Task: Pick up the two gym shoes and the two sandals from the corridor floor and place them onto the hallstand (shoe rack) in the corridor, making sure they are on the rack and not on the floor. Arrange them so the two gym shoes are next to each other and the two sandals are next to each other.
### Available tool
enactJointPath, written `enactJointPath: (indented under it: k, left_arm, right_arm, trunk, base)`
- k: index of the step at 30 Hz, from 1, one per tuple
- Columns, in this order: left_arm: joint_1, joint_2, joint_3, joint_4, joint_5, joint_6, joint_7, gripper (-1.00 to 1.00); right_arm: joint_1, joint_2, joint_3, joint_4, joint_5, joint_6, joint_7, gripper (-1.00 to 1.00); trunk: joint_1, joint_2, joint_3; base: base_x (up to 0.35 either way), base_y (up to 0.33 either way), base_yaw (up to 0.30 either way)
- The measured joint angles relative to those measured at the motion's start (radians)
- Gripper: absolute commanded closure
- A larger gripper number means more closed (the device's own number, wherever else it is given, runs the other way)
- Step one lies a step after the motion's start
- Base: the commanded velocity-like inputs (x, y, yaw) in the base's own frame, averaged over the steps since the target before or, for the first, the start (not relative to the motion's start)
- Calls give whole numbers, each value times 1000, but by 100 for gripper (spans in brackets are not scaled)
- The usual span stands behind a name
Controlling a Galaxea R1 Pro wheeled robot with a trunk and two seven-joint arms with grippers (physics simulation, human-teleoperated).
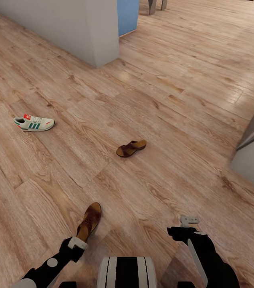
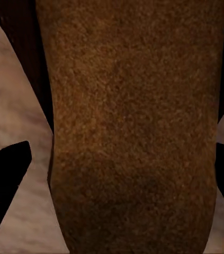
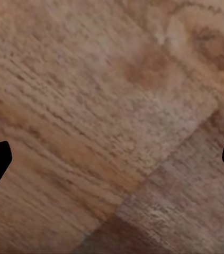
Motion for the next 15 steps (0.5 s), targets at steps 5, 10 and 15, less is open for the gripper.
enactJointPath:
  k: [5,10,15]
  left_arm:
    - [0,0,0,-10,1,1,-1,100]
    - [0,0,-3,-12,2,1,-2,100]
    - [0,0,1,-12,5,1,-1,100]
  right_arm:
    - [0,0,0,0,0,0,0,-100]
    - [0,0,0,0,0,0,0,-100]
    - [0,0,0,0,0,0,0,-100]
  trunk:
    - [0,0,0]
    - [0,0,0]
    - [0,0,0]
  base:
    - [0,0,0]
    - [0,0,0]
    - [0,0,0]
